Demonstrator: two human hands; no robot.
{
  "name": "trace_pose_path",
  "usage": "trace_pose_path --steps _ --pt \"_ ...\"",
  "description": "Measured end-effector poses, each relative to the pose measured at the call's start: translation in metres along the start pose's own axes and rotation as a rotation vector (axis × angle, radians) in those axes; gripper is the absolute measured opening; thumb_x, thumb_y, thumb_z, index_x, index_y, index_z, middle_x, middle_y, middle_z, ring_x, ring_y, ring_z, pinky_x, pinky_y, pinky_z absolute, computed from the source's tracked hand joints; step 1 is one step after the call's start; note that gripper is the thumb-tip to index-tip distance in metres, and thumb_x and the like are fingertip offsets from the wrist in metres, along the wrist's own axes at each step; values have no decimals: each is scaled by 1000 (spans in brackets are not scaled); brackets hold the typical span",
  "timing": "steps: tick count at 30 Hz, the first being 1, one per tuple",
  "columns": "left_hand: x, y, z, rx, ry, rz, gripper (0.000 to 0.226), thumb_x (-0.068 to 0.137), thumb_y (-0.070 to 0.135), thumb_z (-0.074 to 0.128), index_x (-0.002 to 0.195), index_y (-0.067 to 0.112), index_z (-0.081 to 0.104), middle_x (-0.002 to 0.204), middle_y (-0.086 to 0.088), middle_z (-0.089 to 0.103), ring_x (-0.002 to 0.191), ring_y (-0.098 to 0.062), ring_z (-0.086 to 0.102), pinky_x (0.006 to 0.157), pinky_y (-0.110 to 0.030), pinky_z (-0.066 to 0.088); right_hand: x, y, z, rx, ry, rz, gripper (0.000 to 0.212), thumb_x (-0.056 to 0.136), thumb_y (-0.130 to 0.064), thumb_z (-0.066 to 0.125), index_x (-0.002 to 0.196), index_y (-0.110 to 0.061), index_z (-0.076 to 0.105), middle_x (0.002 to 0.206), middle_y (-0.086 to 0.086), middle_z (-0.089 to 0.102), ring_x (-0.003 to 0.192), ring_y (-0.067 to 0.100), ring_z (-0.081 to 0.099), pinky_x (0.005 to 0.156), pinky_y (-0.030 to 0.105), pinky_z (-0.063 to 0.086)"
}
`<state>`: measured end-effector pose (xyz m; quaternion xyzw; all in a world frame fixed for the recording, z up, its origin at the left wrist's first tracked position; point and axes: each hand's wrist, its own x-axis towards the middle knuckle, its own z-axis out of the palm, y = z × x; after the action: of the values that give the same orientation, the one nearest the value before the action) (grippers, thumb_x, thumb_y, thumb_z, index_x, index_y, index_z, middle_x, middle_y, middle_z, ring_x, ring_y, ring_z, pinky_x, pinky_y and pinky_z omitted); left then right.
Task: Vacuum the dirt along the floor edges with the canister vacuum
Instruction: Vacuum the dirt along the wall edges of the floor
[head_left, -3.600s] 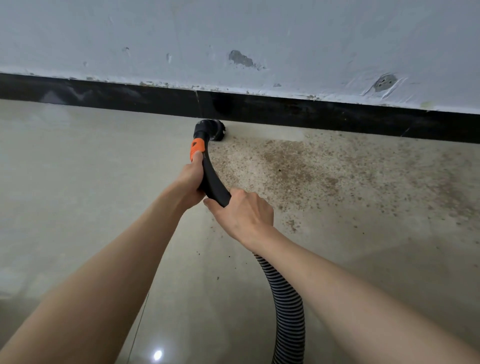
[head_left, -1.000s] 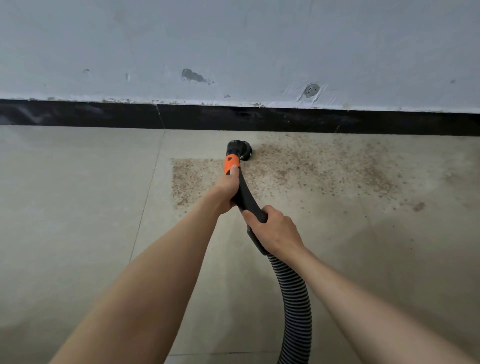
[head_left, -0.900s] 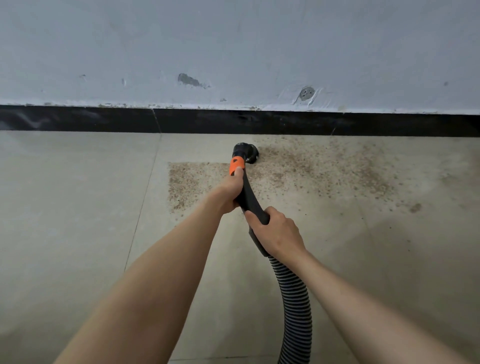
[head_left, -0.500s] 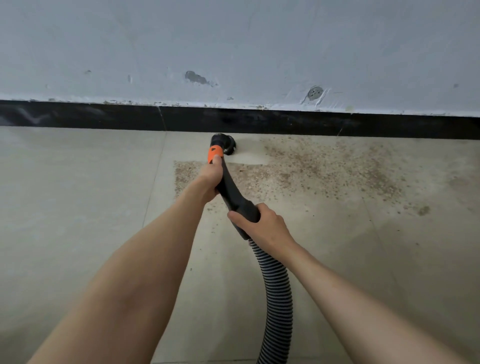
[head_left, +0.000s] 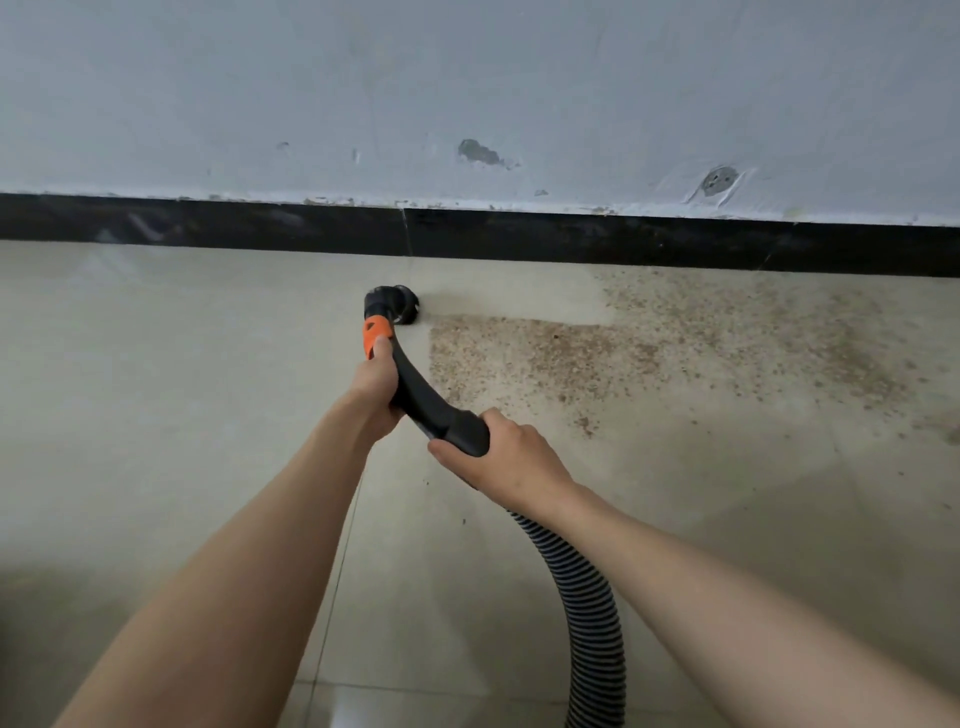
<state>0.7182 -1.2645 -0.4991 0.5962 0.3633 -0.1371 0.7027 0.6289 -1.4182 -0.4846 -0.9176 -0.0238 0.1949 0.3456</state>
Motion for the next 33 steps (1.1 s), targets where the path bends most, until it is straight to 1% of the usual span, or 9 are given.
trace_pose_path --steps 3,9,12,14,20,22,25,30,33 --pt "-10 -14 5 -5 -21 -1 68 98 53 33 138 -2 37 132 -17 52 117 -30 54 87 -35 46 -13 10 -2 -30 8 22 54 81 -72 53 97 -21 49 85 -9 55 83 17 58 67 33 48" --pt "-26 -20 26 -7 -70 -50 62 97 52 37 136 3 38 120 -13 55 107 -26 56 81 -35 45 -30 23 -14 -32 57 73 54 78 -74 52 94 -23 50 81 -10 54 79 16 56 64 32 44" --pt "-32 -20 40 20 -92 -72 63 97 53 37 135 3 37 108 -10 55 91 -23 55 76 -35 45 -39 28 -22 -32 88 109 54 78 -74 52 93 -22 50 81 -10 54 79 17 56 64 32 44" --pt "-37 -22 50 55 -102 -73 61 98 51 37 136 3 37 109 -11 55 86 -22 55 70 -35 46 -45 34 -27 -20 106 131 53 78 -73 52 92 -22 50 81 -9 55 78 16 57 64 32 47" --pt "-50 -31 84 104 -192 -82 68 96 55 35 139 3 36 136 -17 49 119 -31 53 82 -39 48 -65 54 -40 11 182 199 53 78 -72 53 90 -21 51 80 -7 57 80 19 59 67 32 47" --pt "-55 -35 97 127 -210 -72 63 97 52 35 136 2 37 128 -17 53 109 -31 56 77 -39 48 -72 62 -43 14 219 238 55 78 -74 52 90 -21 52 80 -6 57 81 21 58 67 32 45" --pt "-63 -43 118 154 -251 -71 59 98 51 34 135 6 37 106 -11 55 90 -26 57 74 -39 47 -81 76 -49 26 267 292 55 78 -75 51 86 -21 52 78 -7 56 79 21 57 66 32 42" --pt "-71 -54 151 229 -294 -57 64 98 53 33 136 2 37 110 -12 52 103 -31 56 79 -39 49 -91 93 -53 32 356 357 56 79 -74 51 90 -19 53 80 -4 60 79 23 58 67 32 44" --pt "-71 -57 164 252 -314 -50 61 99 50 33 133 -1 41 104 -12 52 93 -29 56 74 -37 48 -93 98 -55 28 388 385 55 80 -73 50 91 -19 53 75 -7 55 75 22 55 65 32 40"
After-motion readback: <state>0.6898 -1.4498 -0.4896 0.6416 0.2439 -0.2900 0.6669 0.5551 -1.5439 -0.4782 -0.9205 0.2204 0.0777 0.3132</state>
